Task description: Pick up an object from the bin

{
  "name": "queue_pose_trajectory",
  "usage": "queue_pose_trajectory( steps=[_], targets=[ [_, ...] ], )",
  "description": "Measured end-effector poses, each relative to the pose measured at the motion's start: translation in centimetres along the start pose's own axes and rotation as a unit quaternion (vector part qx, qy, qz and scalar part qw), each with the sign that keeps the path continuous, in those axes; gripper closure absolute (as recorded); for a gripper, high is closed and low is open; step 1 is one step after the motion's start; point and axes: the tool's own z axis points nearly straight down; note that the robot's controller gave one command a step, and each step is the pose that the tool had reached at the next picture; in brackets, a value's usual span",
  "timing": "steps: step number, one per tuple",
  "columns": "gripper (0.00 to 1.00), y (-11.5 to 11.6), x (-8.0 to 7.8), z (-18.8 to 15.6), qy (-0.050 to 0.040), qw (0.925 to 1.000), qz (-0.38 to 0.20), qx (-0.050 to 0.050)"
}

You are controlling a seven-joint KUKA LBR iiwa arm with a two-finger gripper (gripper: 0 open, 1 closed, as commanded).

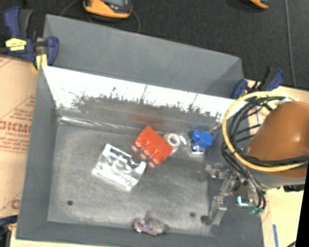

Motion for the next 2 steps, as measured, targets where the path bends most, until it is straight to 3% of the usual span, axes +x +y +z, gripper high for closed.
queue_pose_trajectory(
  steps=[1,2],
  targets=[
    [0.00,9.1,-0.2,13.6,-0.0145,0.9965,-0.083,0.001],
    [0.00,10.3,-6.0,10.4,-0.0081,0.9940,-0.109,0.001]
  ],
)
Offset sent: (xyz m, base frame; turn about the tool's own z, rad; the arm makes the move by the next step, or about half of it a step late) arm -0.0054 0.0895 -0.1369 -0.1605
